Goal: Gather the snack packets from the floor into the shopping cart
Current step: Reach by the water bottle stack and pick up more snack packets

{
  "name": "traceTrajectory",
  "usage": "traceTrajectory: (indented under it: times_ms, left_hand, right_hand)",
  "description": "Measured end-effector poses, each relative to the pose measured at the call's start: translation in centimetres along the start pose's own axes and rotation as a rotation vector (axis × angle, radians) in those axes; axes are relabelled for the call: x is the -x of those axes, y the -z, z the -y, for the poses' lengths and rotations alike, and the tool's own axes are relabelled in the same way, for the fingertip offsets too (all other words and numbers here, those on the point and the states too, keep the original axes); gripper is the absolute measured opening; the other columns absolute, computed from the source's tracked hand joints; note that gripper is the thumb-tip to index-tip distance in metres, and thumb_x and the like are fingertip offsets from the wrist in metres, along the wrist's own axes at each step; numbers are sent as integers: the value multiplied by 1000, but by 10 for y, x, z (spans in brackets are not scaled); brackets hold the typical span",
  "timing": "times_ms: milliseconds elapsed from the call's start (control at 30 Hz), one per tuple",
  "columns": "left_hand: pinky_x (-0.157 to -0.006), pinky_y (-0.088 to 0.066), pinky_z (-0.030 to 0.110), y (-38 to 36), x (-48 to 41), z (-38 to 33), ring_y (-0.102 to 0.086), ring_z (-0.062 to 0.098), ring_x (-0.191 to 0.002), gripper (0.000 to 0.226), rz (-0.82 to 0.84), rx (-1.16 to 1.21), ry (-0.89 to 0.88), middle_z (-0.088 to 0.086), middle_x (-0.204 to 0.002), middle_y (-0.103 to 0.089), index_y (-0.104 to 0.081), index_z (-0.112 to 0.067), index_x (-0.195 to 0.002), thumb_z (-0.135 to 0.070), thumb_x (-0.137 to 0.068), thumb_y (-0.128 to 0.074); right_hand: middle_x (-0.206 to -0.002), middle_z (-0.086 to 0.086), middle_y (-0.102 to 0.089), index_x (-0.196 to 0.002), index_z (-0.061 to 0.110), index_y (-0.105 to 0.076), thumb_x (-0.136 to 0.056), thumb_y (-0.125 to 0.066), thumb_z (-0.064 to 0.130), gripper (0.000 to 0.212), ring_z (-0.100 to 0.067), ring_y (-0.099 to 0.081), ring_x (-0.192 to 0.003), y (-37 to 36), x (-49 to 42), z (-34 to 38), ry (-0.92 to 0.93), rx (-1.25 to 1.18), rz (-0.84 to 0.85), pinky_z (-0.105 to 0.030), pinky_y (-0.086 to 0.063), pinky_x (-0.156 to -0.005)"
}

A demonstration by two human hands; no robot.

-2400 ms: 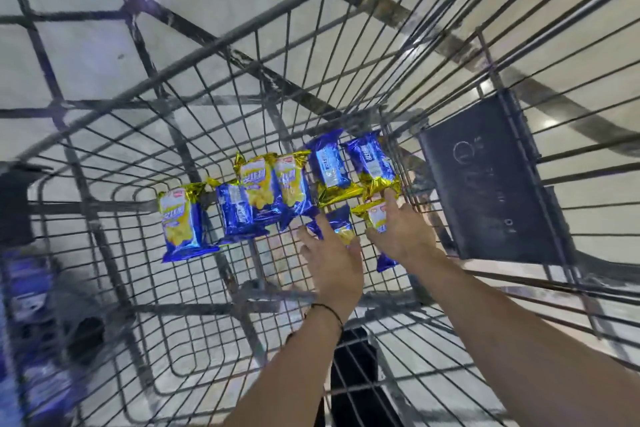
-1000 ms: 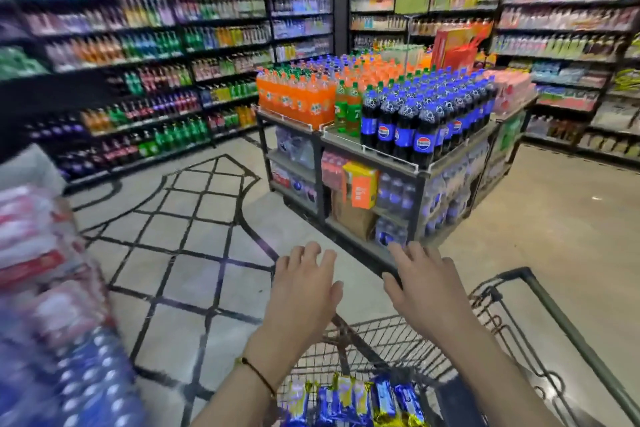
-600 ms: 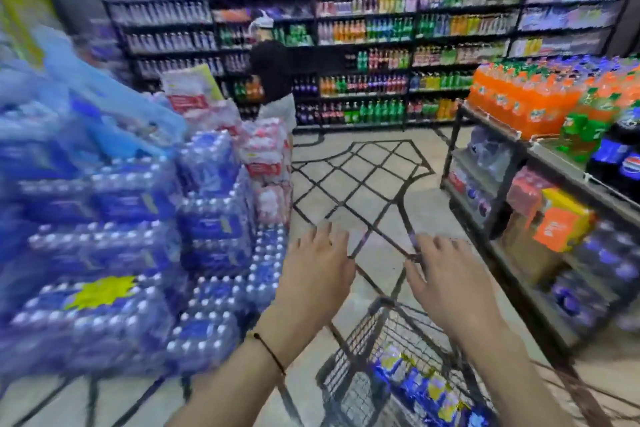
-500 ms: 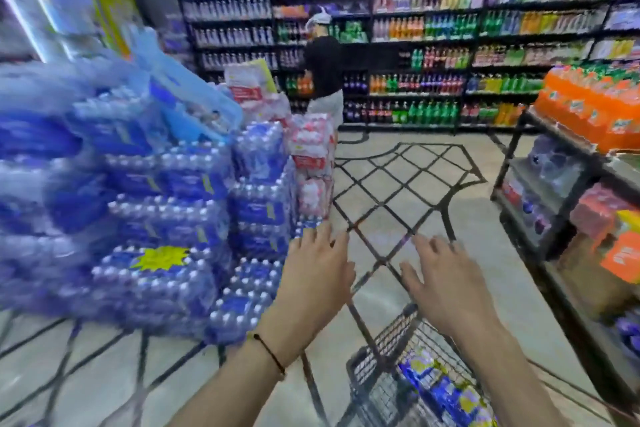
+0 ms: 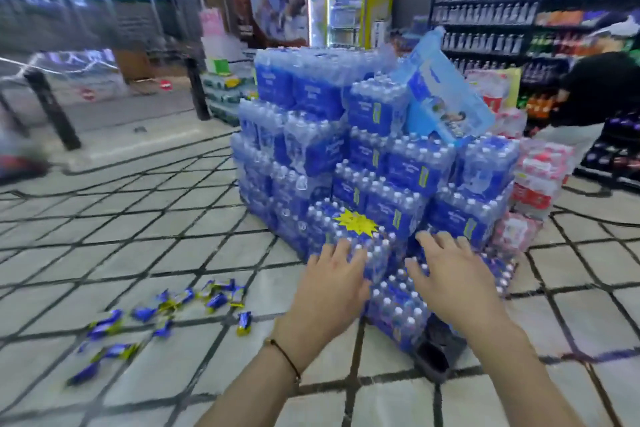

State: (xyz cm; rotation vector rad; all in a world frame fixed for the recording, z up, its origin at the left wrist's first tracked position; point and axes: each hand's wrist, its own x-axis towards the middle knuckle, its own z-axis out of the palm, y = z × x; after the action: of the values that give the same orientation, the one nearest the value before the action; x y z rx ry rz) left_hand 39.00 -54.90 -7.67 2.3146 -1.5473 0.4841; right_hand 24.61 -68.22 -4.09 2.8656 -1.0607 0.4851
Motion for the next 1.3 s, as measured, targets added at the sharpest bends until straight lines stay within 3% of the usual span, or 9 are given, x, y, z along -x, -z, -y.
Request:
traceTrajectory:
  times_ms: [267,467,567,667,833,1033,1300]
  left_hand:
    - [-72,-52,45,39,83,208,-59,31,-94,27,88,-99,249,5,-109,-60,-60,-20,-101,-39,-81,-58]
    - [-72,-52,44,43,131,323,-59,32,-94,32,152,-111,390,5,-111,-59,-60,-19,-104,-39,-79,-59]
    - [-79,-50,45,37,137,374,-56,31,-101,33,140,-122,457,4,-113,-57,-60,-20,-110,-41,-85,-58]
    - [-72,-53,44,21,135,411,-58,31,-98,35,166,-100,503,5,-112,-60,-59,-21,-110,-40,-80,-63]
    - [-60,-50,39,-19,118,477,-60,27,-80,28,253,-115,574,1,-98,-58,-57,-22,-93,-38,-73,-67]
    - [-91,-42,42,-38,72,581,-45,29,-120,35,392,-110,727,3,-133,-46,-48,-20,-126,-40,-97,-46]
    - [-92,-44,38,-62,43,707,-45,22,-119,39,432,-56,902,-3,-133,-45,-45,-27,-134,-42,-98,-41]
  right_hand:
    - [-122,-6,-56,-131,21,-45,-94,-45,49,46,-31,-47,-117,-50,-68,245,259,-68,80,-44,-47,-90]
    - [-122,-3,-52,-127,21,-43,-96,-42,47,41,-28,-46,-114,-82,-103,379,380,-127,153,-42,-46,-84]
    - [-119,-3,-53,-123,21,-44,-96,-41,47,37,-28,-46,-113,-102,-125,423,421,-144,176,-42,-46,-85]
    - [-117,-2,-53,-121,22,-43,-96,-40,47,36,-27,-48,-110,-131,-153,457,466,-152,220,-42,-48,-84]
    - [-115,-1,-54,-126,23,-43,-97,-40,45,37,-28,-50,-109,-190,-216,513,528,-191,258,-41,-48,-81]
    - [-113,-2,-56,-126,22,-44,-97,-41,45,37,-27,-50,-105,-256,-308,572,629,-224,352,-41,-48,-80]
    - [-117,-2,-55,-131,23,-41,-98,-38,45,39,-25,-50,-107,-325,-419,645,668,-224,419,-37,-44,-79]
